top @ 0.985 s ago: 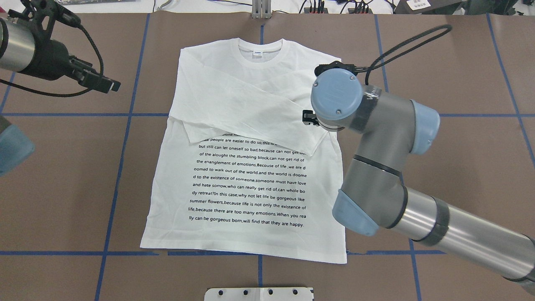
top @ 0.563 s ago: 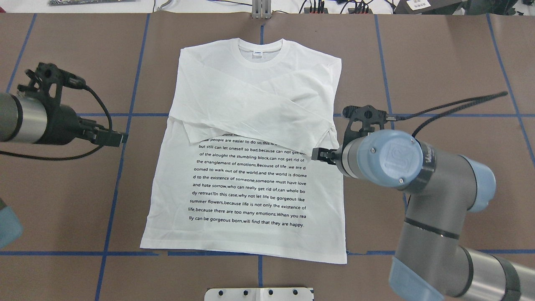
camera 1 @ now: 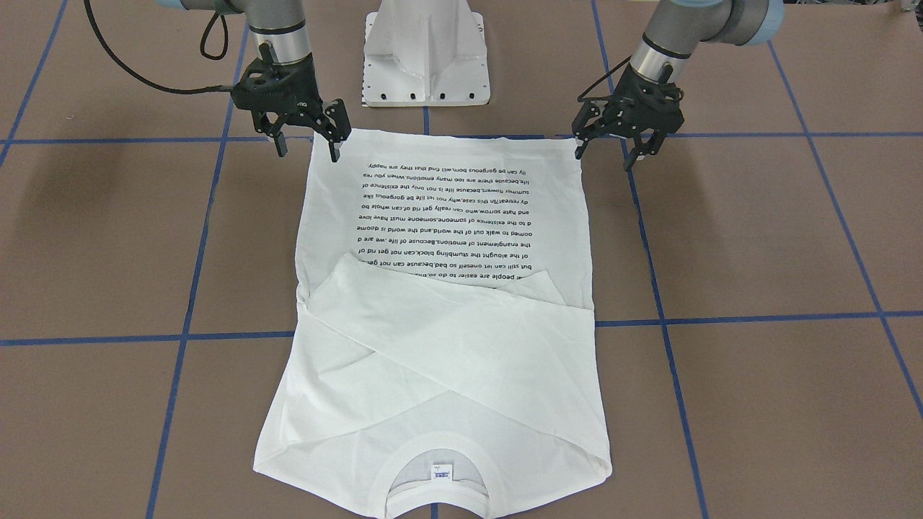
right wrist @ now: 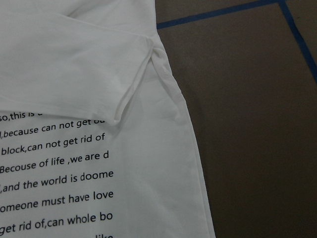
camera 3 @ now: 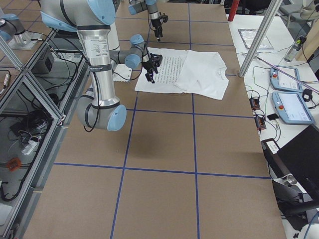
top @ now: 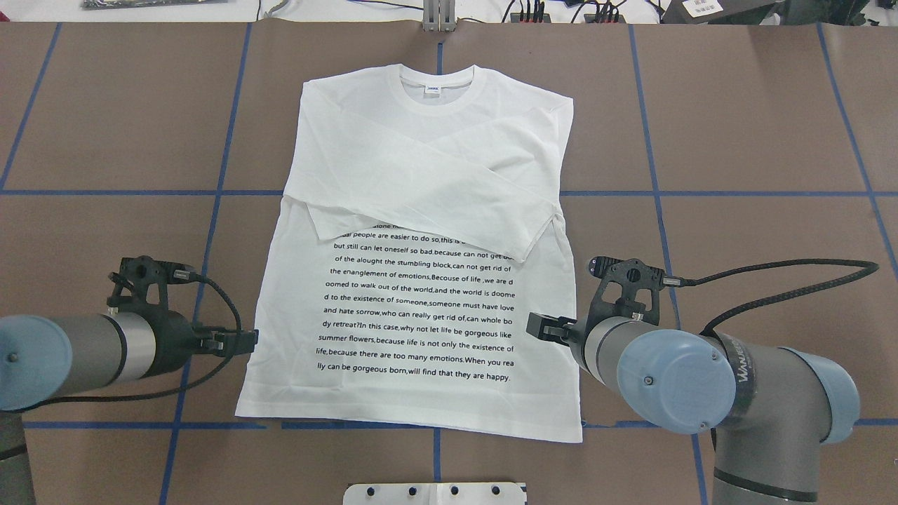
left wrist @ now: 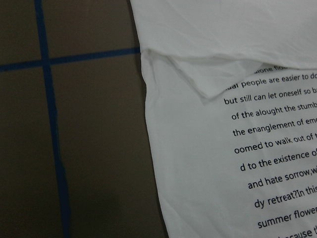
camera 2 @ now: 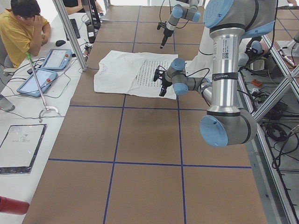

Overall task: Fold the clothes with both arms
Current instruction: 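Move both grippers down to the shirt hem corners nearest the robot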

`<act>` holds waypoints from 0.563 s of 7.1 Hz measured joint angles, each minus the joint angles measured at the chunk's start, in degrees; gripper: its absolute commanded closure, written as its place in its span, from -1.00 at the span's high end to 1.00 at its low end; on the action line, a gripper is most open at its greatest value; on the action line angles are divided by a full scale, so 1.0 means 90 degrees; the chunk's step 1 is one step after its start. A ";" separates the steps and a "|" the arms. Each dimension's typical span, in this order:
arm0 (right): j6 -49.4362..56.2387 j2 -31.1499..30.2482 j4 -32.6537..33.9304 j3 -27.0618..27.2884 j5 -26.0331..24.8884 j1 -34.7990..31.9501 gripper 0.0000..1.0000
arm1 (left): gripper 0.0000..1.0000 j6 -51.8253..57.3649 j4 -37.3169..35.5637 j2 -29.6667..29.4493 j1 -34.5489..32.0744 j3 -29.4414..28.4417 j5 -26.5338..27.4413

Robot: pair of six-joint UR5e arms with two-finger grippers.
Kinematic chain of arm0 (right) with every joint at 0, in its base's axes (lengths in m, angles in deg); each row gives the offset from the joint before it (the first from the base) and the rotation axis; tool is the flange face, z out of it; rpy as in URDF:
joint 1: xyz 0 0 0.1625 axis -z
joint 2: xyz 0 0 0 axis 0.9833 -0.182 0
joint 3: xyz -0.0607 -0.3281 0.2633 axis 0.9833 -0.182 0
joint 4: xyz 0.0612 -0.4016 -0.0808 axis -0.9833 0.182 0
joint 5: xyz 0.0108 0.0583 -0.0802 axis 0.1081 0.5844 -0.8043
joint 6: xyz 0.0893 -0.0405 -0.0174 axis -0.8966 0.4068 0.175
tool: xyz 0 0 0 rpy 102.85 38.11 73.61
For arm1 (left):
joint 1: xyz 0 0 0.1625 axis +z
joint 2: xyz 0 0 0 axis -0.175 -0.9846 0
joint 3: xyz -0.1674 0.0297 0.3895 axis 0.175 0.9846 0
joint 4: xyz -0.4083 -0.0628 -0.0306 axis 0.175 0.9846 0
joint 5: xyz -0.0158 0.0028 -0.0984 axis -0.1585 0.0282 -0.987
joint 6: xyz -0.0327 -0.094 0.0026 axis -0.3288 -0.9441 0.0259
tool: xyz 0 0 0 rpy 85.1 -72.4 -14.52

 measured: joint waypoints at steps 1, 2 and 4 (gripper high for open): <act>-0.0017 -0.0022 0.0002 0.0020 -0.0014 0.0023 1.00 | 0.59 -0.0436 -0.0013 0.0006 0.0427 -0.0097 0.0324; -0.0022 -0.0029 0.0007 0.0025 -0.0019 0.0029 1.00 | 0.39 -0.0636 -0.0065 0.0004 0.0686 -0.0185 0.0517; -0.0025 -0.0036 0.0010 0.0026 -0.0022 0.0037 1.00 | 0.20 -0.0723 -0.0326 -0.0037 0.0871 -0.0261 0.0621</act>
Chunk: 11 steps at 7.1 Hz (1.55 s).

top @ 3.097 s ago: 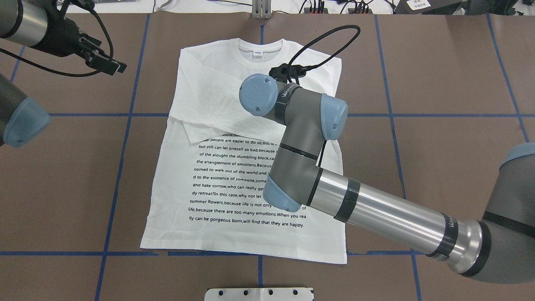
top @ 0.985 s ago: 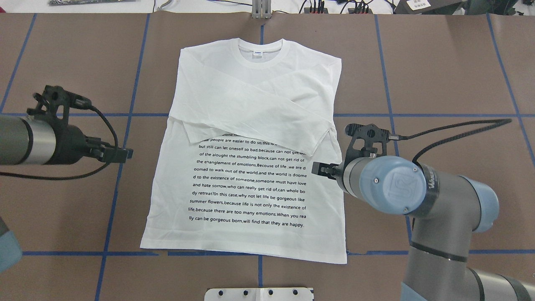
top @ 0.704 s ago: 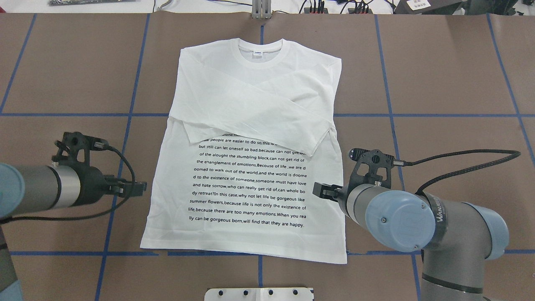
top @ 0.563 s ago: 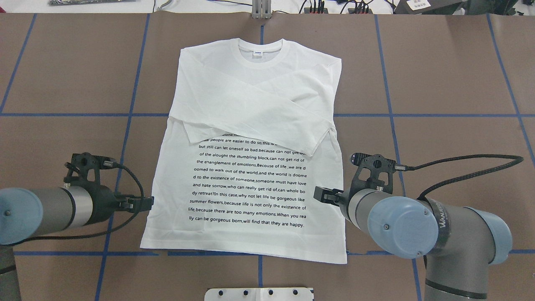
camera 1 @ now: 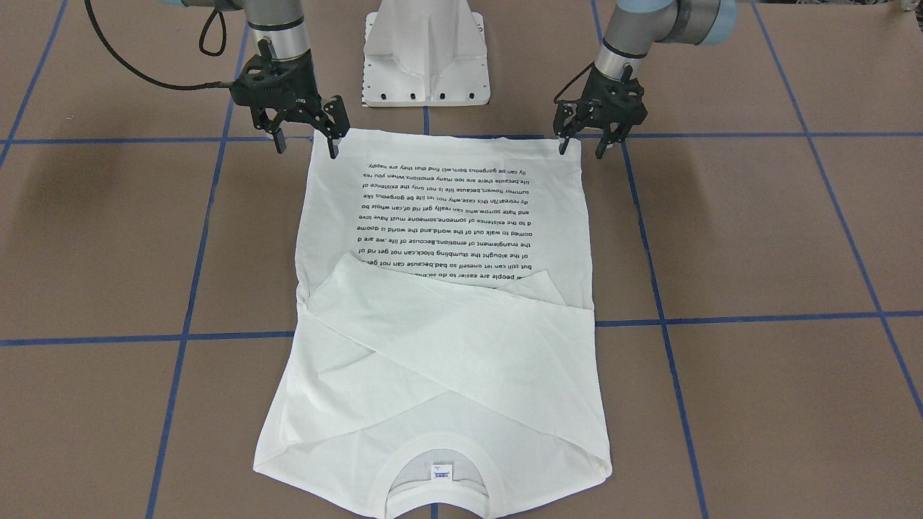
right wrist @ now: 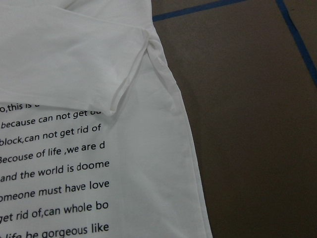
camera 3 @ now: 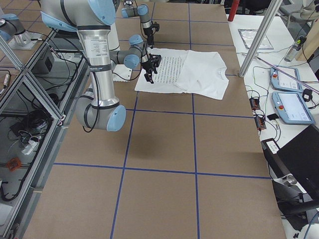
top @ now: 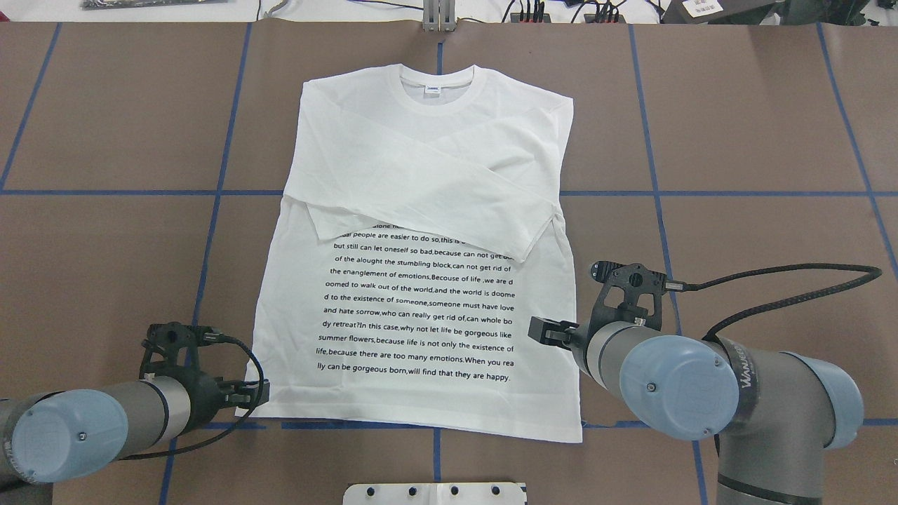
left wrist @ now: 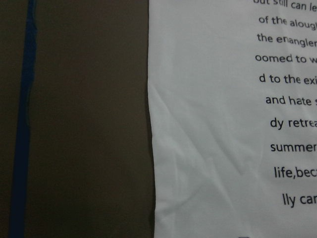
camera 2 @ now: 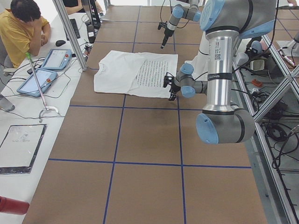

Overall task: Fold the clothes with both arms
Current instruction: 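Move both grippers down to the shirt hem corners nearest the robot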

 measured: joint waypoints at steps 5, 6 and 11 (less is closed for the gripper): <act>0.0000 -0.0002 0.0012 -0.0025 -0.0003 0.0006 1.00 | 0.07 0.0021 -0.0110 -0.0030 0.0123 0.0015 0.0011; 0.0000 -0.0002 0.0016 -0.0028 -0.0007 0.0011 1.00 | 0.06 0.0017 -0.0111 -0.0033 0.0162 0.0017 0.0011; 0.0000 -0.0002 0.0030 -0.0062 -0.0010 0.0014 1.00 | -0.67 0.0009 -0.0111 -0.0036 0.0291 0.0048 0.0011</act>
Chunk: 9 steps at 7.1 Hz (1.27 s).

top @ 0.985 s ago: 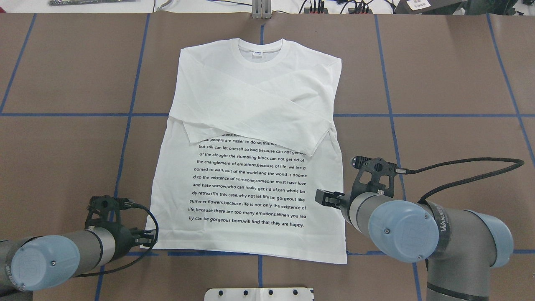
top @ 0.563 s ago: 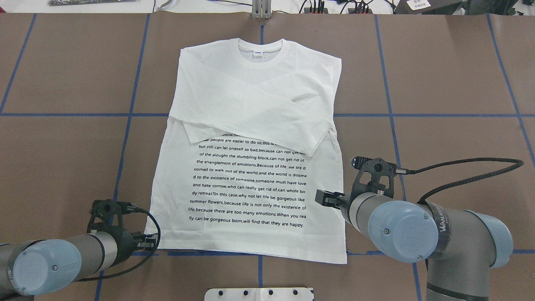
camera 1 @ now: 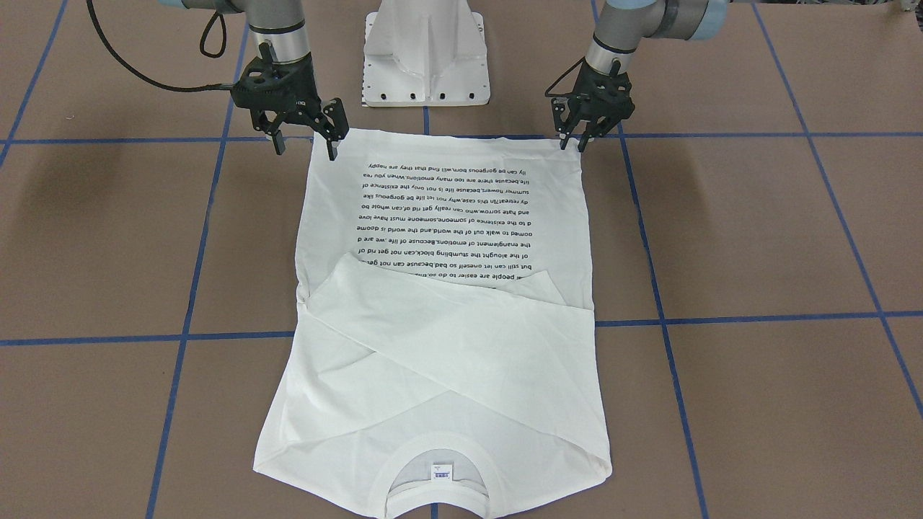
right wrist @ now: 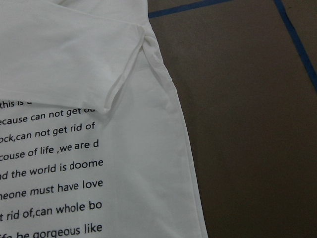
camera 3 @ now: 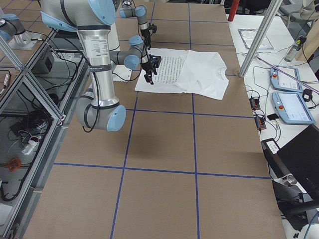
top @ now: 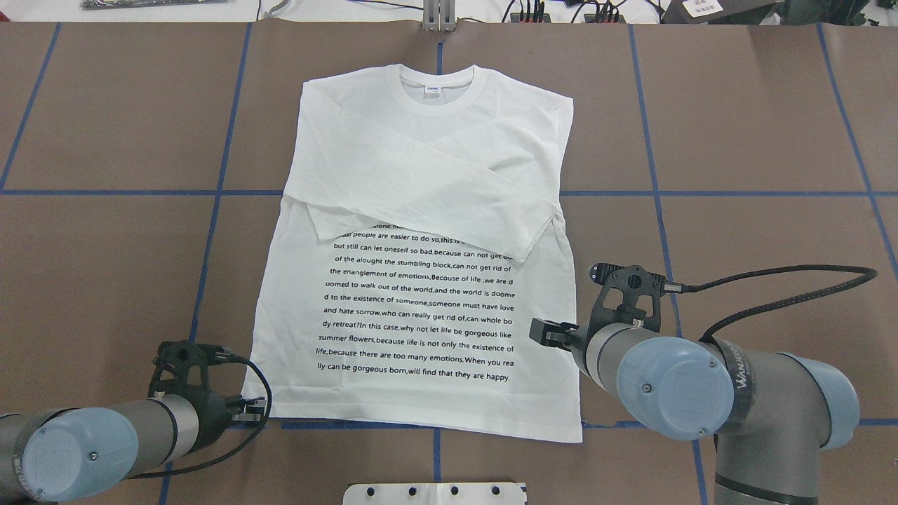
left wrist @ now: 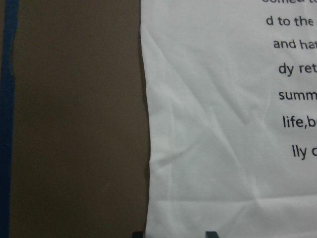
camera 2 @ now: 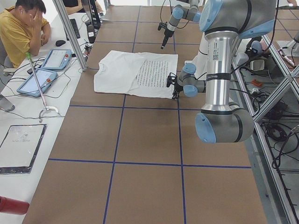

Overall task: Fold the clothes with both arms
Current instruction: 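Move both grippers down to the shirt hem corners nearest the robot, then grasp the hem corners with both grippers and lift them toward the collar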

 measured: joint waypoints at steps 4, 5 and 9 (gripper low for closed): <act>-0.0089 -0.0002 -0.0002 -0.0012 -0.0055 0.0060 0.96 | -1.00 -0.0029 0.0000 0.0001 0.0007 0.0206 0.0007; -0.0303 -0.0033 -0.0011 -0.0011 -0.0254 0.0220 0.89 | -1.00 -0.0025 -0.0002 -0.0010 -0.0001 0.0347 -0.0002; -0.1379 -0.0487 -0.0019 -0.0052 -0.1342 0.1399 0.36 | -1.00 -0.0006 -0.0003 -0.0205 -0.0005 0.0591 -0.0047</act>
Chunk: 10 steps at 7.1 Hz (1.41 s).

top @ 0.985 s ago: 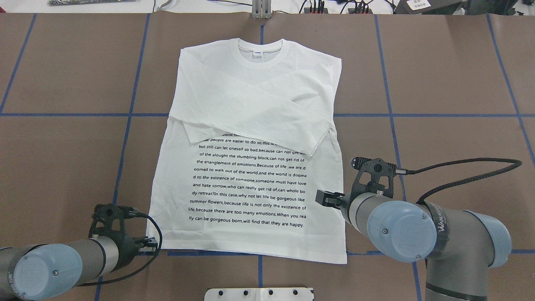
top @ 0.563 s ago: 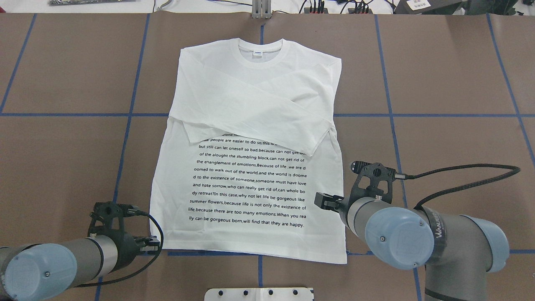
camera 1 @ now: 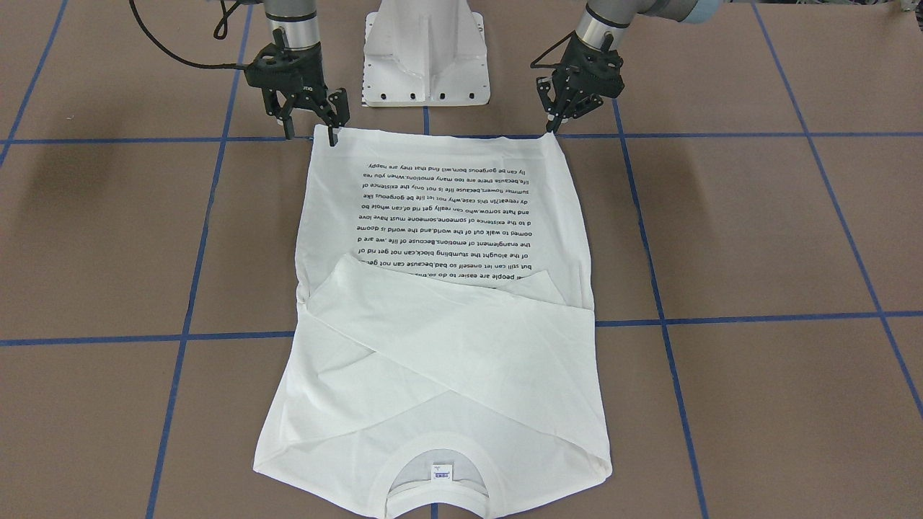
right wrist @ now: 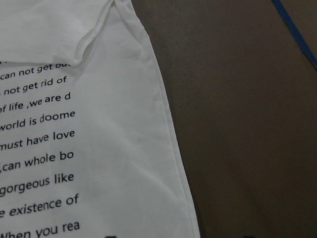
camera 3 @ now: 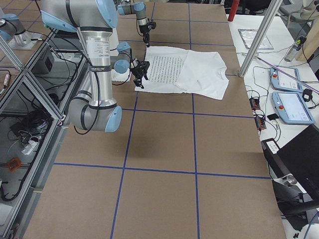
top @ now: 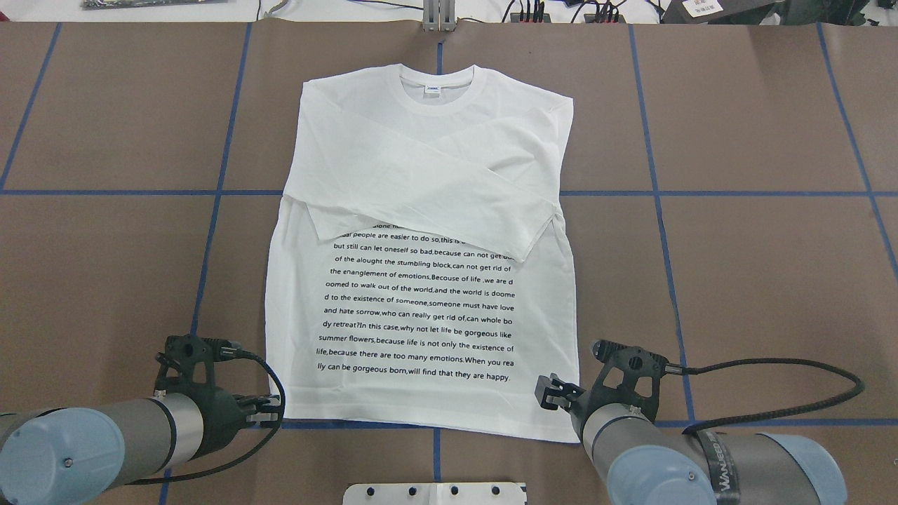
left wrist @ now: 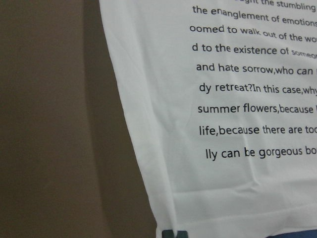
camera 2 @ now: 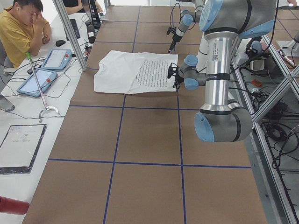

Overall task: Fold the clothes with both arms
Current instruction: 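Grasp the hem corners with both grippers and lift them toward the collar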

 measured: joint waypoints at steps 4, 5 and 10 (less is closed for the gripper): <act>-0.0084 -0.0003 -0.0016 -0.0379 -0.0379 0.0440 0.29 | -1.00 0.0001 0.0003 -0.0058 -0.0011 0.0006 -0.0001; -0.0085 0.0011 -0.0018 -0.0436 -0.0425 0.0495 0.16 | -1.00 0.0001 0.0003 -0.0059 -0.0012 0.0010 -0.0001; -0.0095 0.0031 -0.0013 -0.0466 -0.0486 0.0648 -0.17 | -1.00 -0.0002 0.0002 -0.0016 -0.0033 0.0062 -0.0001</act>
